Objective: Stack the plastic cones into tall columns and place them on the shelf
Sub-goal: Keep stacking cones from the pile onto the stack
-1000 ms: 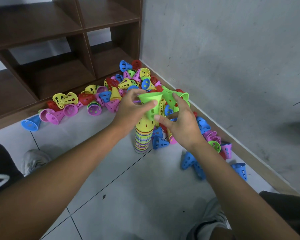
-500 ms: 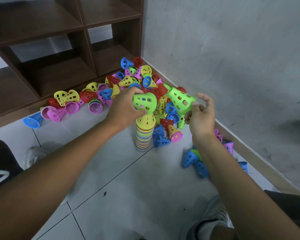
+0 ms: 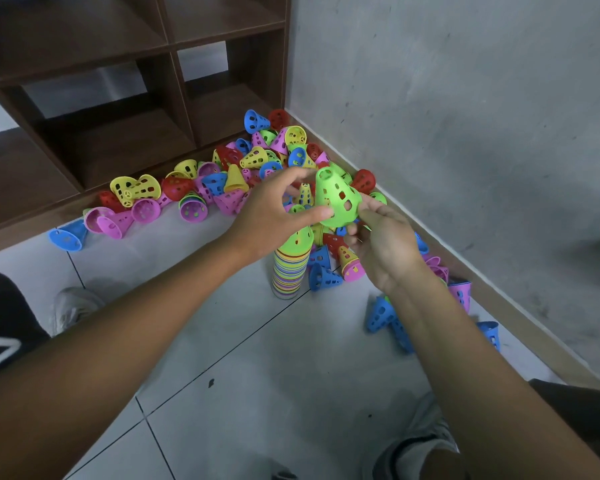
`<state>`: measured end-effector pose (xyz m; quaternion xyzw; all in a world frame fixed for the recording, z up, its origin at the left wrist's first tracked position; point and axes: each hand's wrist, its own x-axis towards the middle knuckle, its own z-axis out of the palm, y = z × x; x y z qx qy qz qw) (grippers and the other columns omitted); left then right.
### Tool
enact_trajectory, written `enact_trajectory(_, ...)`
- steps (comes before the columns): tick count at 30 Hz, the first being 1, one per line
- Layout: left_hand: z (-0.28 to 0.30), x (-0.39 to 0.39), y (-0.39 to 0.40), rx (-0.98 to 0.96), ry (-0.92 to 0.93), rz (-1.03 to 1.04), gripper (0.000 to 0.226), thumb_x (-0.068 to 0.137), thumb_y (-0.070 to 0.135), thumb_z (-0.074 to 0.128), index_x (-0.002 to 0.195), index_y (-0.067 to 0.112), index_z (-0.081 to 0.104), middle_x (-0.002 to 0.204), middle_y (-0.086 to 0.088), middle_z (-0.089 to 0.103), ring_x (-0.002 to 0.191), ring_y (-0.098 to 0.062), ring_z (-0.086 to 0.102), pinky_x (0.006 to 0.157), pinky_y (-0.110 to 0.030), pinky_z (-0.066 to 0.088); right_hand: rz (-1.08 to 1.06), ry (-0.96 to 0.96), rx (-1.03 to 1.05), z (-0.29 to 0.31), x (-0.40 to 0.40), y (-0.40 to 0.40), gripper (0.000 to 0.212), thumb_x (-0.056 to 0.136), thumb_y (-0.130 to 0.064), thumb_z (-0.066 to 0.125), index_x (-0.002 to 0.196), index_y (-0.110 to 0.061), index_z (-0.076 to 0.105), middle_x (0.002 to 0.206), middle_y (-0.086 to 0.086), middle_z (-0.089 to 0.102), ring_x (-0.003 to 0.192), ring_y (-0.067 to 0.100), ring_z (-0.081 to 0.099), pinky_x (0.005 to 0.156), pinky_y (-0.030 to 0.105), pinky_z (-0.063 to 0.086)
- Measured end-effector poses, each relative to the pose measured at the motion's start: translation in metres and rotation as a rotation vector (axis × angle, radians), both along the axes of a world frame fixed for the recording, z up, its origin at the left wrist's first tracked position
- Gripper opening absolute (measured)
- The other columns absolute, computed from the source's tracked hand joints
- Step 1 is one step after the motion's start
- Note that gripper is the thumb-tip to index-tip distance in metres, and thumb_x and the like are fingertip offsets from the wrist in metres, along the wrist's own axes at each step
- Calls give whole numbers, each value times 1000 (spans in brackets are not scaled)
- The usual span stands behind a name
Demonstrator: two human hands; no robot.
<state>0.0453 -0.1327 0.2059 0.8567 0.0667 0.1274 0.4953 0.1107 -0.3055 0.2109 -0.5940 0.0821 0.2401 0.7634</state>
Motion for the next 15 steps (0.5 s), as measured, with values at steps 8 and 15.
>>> enact_trajectory(8,-2,3,-1,-100,-76,39,33,93,39,68,119,19,63,107,5,73,104,-14,68,90,-46,58,57,-68,-98,5,-8,6,17,106,-17,49,119,-13,60,96,4,68,53,12,54,52,24,46)
enact_trajectory(15,-24,3,14,260,49,104,50,87,63,59,123,29,60,112,8,68,112,-22,59,91,-49,53,76,-102,-275,-16,-5,0,20,105,-21,50,122,-15,58,110,2,72,55,12,57,61,29,47)
